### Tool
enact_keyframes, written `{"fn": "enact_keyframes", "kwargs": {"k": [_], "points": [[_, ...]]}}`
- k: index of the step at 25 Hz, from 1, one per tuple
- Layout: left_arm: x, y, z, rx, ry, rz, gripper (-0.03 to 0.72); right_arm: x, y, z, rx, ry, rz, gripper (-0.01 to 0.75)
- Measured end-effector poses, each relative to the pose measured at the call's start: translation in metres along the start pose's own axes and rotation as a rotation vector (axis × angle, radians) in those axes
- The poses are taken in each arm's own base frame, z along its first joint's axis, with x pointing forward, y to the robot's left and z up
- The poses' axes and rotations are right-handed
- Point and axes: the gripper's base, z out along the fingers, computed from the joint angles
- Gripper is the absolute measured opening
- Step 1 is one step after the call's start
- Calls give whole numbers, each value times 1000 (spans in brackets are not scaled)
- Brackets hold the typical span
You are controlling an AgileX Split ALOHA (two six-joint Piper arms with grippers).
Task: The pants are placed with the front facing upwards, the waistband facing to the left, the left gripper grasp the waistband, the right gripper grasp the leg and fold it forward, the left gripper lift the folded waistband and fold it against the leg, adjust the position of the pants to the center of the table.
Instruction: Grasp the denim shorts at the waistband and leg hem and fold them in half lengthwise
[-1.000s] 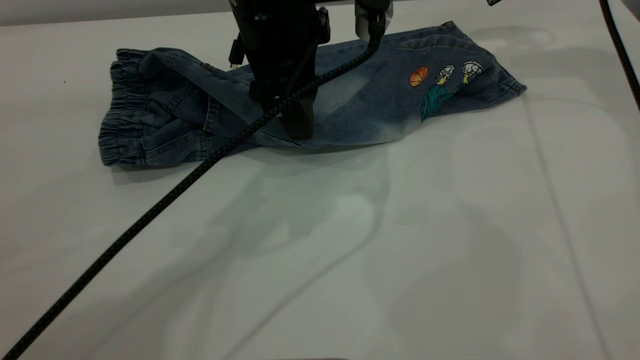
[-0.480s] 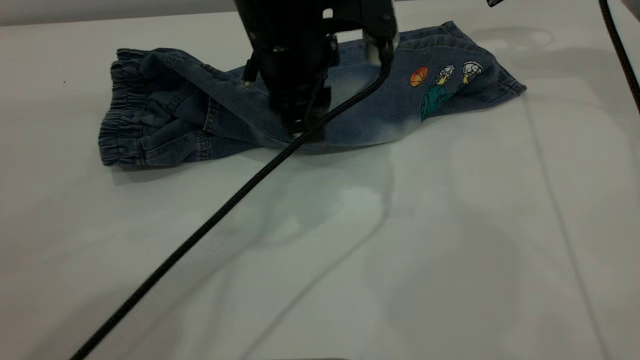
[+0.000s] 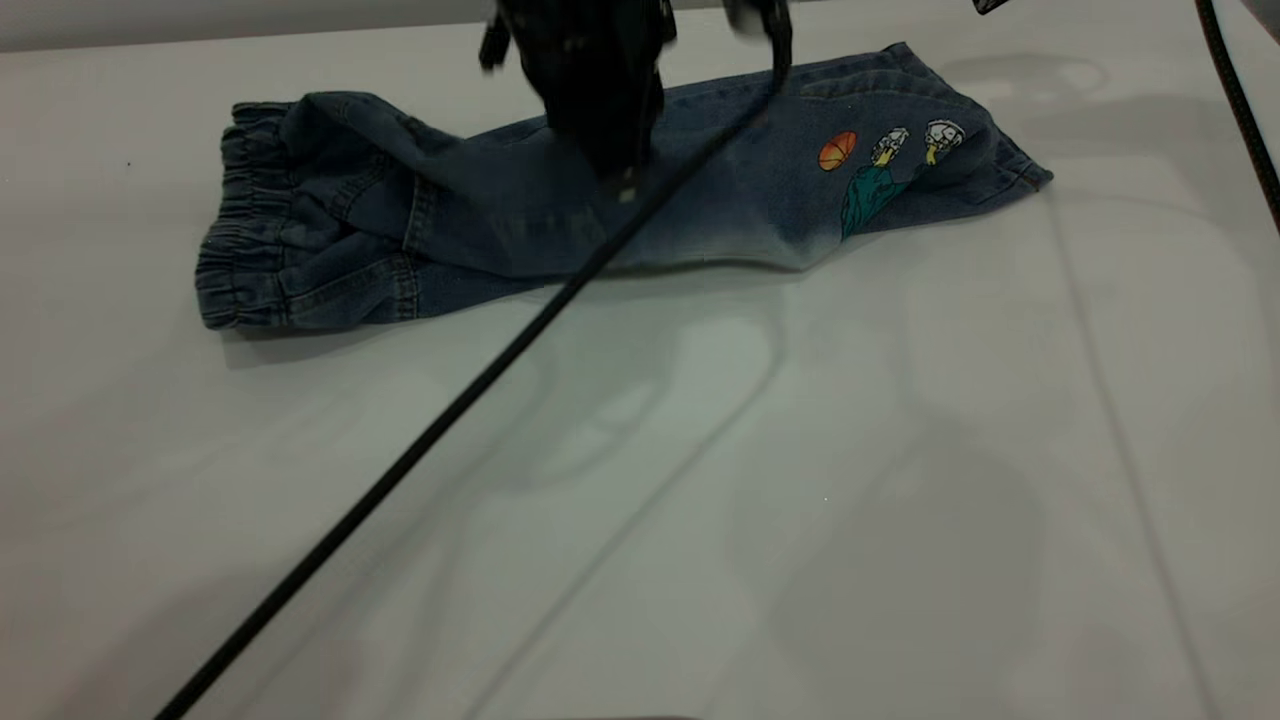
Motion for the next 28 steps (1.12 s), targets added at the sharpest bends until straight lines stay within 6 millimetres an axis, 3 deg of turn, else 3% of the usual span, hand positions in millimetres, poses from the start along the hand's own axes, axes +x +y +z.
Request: {"fn": "enact_keyframes", "kwargs": {"k": [7, 15, 28], "points": [[17, 33, 6, -108, -42, -134, 14, 0, 0, 0, 0, 0, 0, 423], [44, 27, 47, -83, 24, -209, 14, 0, 0, 0, 0, 1, 0, 423], [39, 57, 42, -261, -45, -291, 15, 0, 0, 0, 0, 1, -1, 423]]}}
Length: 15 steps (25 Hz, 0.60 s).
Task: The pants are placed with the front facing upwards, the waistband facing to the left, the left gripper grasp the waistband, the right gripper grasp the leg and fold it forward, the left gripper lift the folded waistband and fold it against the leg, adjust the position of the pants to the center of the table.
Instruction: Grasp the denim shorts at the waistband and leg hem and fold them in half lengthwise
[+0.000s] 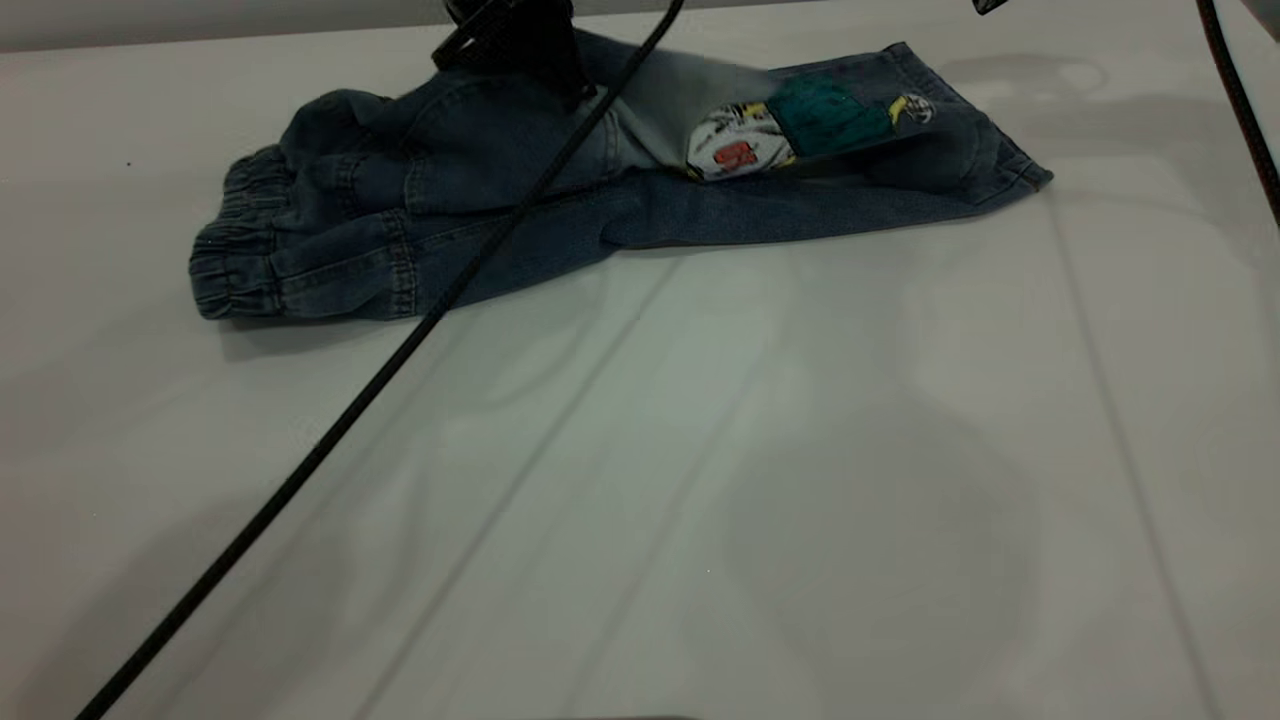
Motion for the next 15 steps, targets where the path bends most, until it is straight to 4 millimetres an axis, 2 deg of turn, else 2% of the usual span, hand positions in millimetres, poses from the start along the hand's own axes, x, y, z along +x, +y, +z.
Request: {"fn": "enact_keyframes", "kwargs": {"k": [4, 7, 13, 15], "points": [[6, -4, 8, -1, 15, -3, 36, 0, 0, 0, 0, 0, 0, 423], [8, -3, 9, -15, 41, -10, 107, 0, 0, 0, 0, 0, 0, 423], [9, 19, -2, -128, 210, -81, 410, -1, 2, 0, -24, -8, 9, 423], [7, 29, -14, -162, 272, -99, 460, -1, 4, 1, -26, -7, 8, 423]]}}
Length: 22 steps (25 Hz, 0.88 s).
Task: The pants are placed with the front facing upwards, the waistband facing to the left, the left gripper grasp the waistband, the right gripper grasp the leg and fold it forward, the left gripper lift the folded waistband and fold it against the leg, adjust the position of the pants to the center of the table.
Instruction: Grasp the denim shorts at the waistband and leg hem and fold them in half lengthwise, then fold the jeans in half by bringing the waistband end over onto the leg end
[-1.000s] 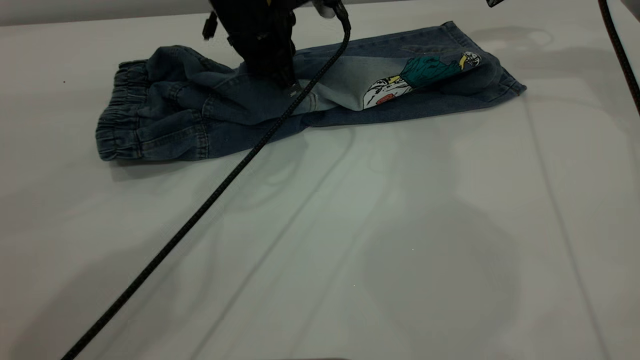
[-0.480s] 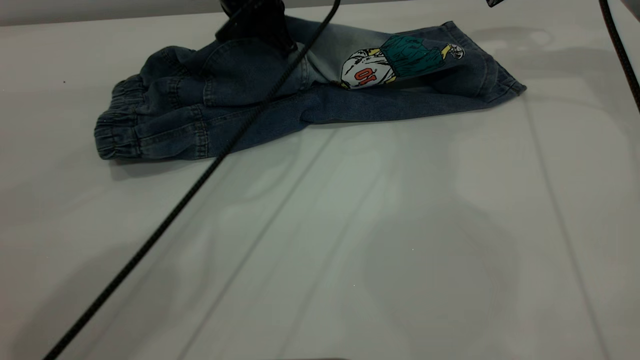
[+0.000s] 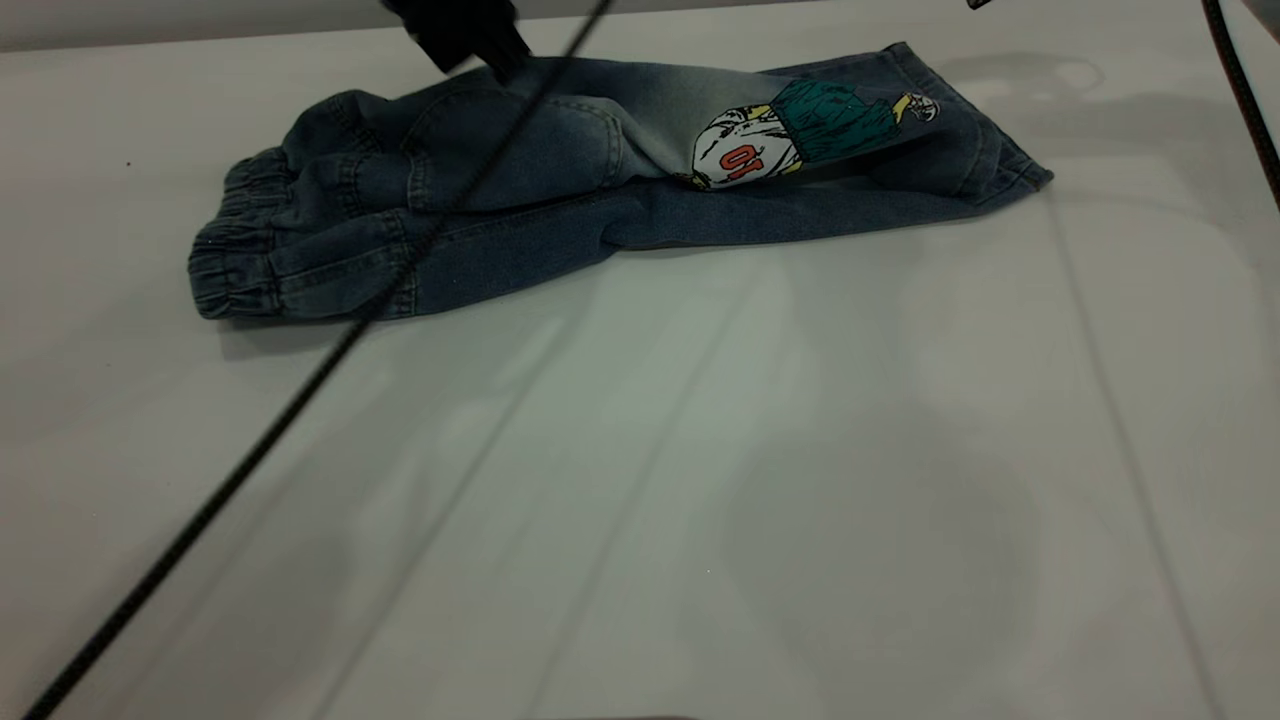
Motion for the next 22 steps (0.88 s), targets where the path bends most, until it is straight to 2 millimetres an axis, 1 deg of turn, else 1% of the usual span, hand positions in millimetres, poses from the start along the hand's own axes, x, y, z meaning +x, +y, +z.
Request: {"fn": "enact_keyframes", "kwargs": {"k": [3, 8, 10, 13, 16, 18, 22], "points": [[0, 16, -21, -3, 58, 13, 470, 0, 3, 3, -4, 5, -6, 423], [-4, 36, -65, 65, 79, -43, 447, 1, 10, 8, -11, 13, -16, 423], [-4, 44, -83, 102, 83, -70, 435, 1, 13, 6, -13, 9, -21, 423], [2, 60, -106, 167, 100, -155, 424, -1, 23, -6, -13, -13, -48, 423], [21, 78, -112, 243, 157, -272, 422, -3, 35, -20, -14, -41, -80, 423], [39, 88, -109, 300, 207, -350, 422, -4, 42, -27, -15, -53, -95, 423], [73, 90, -101, 447, 281, -459, 422, -4, 44, -30, -15, -57, -100, 423]]}}
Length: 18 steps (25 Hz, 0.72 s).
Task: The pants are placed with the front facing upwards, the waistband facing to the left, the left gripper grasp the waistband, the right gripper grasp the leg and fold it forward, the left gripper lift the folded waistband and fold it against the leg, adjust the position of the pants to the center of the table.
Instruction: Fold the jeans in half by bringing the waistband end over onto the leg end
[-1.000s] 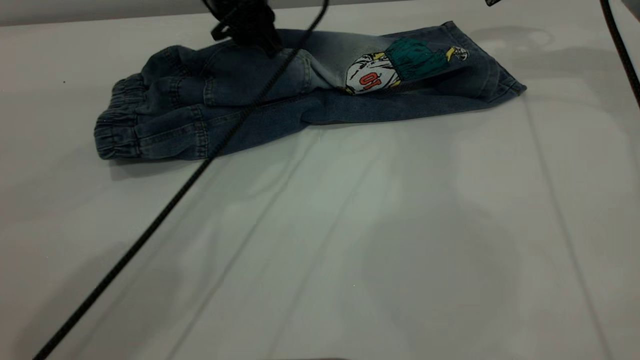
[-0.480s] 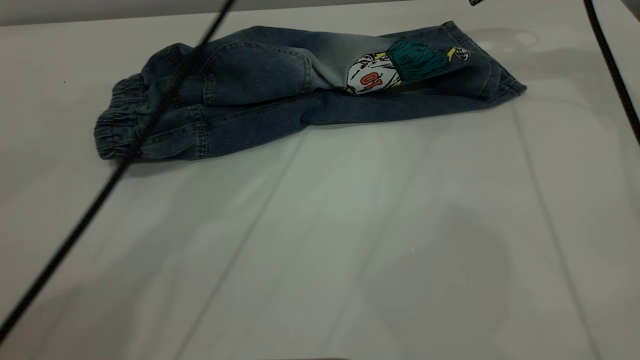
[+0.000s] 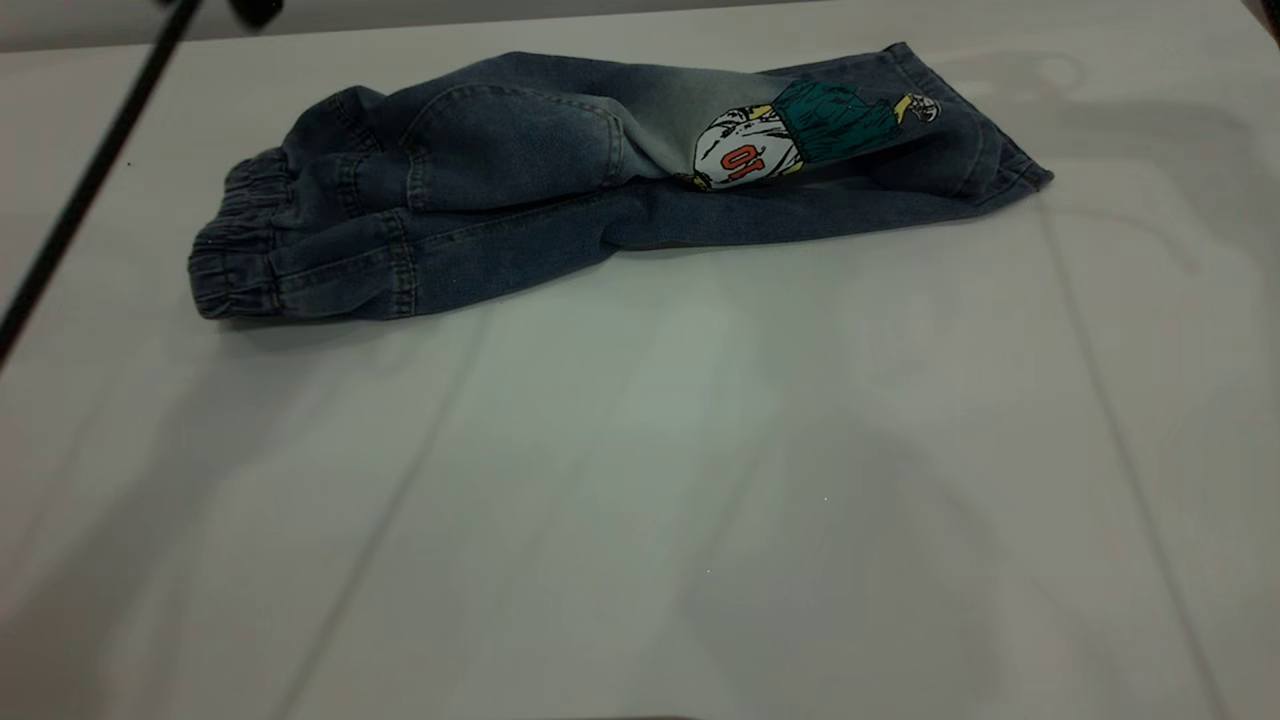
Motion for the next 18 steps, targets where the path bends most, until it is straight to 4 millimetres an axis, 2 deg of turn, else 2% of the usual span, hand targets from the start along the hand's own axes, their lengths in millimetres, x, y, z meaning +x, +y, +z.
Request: {"fn": "enact_keyframes", "kwargs": {"k": [6, 9, 13, 18], "points": [[44, 29, 29, 198, 117, -239, 422, 0, 0, 0, -1, 1, 0, 423], [60, 41, 42, 284, 108, -344, 422, 0, 0, 0, 0, 1, -6, 423], [76, 57, 54, 318, 87, -461, 422, 0, 0, 0, 0, 1, -7, 423], [100, 73, 69, 276, 89, -542, 422, 0, 0, 0, 0, 1, -13, 423]]}}
